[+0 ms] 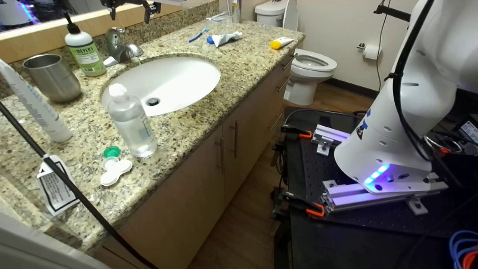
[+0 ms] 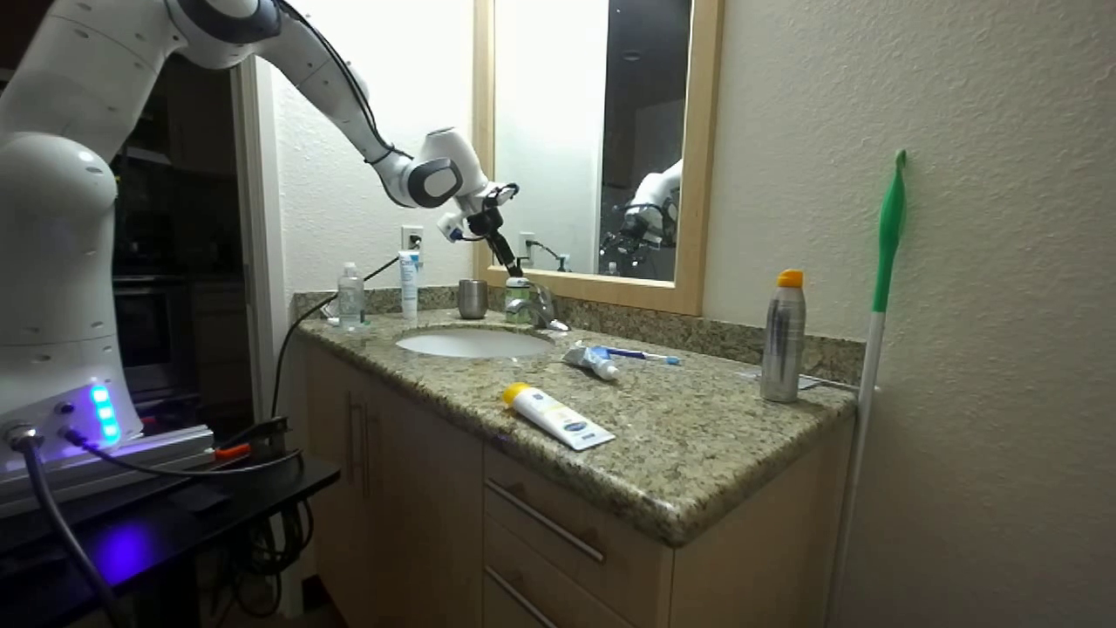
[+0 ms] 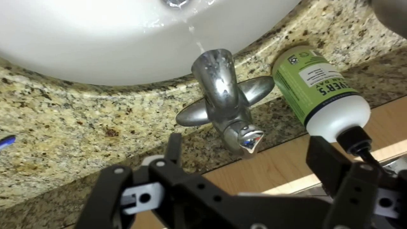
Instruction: Push the faucet handle upwards
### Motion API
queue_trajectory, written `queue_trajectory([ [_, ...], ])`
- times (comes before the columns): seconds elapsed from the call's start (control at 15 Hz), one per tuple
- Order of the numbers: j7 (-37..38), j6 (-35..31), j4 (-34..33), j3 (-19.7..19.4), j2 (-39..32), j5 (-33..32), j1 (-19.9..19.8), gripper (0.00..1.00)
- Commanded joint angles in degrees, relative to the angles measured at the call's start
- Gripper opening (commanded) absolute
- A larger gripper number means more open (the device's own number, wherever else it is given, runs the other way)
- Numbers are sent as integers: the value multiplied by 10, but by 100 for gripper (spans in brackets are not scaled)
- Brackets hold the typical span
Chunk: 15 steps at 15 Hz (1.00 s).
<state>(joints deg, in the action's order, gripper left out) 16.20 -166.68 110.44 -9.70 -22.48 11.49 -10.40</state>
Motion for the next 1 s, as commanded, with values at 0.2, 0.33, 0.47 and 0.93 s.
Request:
queue_trajectory([
  [0.2, -6, -68, -5, 7, -27, 10, 3, 100],
  [0.33, -7, -91, -10, 9, -43, 11, 3, 100],
  [0.47, -7, -103, -23, 3, -62, 7, 4, 100],
  [0.93, -8, -122, -34, 13, -86, 12, 2, 100],
])
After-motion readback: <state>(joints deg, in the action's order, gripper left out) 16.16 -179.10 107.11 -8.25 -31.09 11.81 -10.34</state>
